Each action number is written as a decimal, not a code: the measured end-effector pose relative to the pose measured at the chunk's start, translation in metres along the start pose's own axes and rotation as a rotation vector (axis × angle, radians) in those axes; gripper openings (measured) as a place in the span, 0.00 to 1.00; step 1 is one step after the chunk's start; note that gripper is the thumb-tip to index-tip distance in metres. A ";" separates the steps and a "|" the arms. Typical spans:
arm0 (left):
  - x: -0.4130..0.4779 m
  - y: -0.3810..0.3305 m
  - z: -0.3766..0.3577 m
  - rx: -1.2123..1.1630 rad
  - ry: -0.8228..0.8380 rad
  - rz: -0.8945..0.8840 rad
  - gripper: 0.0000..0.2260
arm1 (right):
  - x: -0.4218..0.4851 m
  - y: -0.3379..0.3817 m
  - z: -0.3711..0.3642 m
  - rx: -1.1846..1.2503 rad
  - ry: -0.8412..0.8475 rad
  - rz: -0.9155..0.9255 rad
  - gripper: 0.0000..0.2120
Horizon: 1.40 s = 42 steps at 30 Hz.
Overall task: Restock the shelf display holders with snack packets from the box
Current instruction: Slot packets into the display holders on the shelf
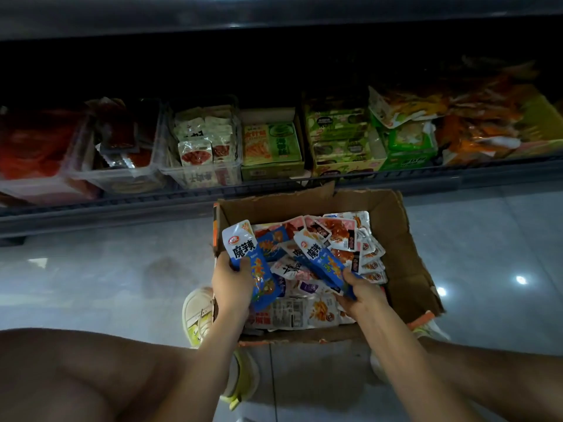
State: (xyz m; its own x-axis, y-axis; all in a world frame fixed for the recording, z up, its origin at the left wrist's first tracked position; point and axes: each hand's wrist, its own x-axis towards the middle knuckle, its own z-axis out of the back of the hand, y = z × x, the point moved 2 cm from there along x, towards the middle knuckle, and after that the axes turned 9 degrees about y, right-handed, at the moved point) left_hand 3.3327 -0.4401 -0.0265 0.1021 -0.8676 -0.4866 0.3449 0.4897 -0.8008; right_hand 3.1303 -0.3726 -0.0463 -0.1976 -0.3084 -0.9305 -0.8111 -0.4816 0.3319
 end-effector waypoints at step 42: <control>-0.041 -0.065 -0.021 -0.584 0.417 -0.017 0.29 | -0.092 0.011 -0.054 -1.055 0.540 0.637 0.27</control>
State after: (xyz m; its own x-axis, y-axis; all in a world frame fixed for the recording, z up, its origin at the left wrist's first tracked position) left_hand 3.2861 -0.4350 0.0384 -0.3041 -0.8273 -0.4723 -0.2240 0.5440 -0.8086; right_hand 3.1692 -0.3944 0.0510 0.0599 -0.8782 -0.4746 0.1966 -0.4557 0.8681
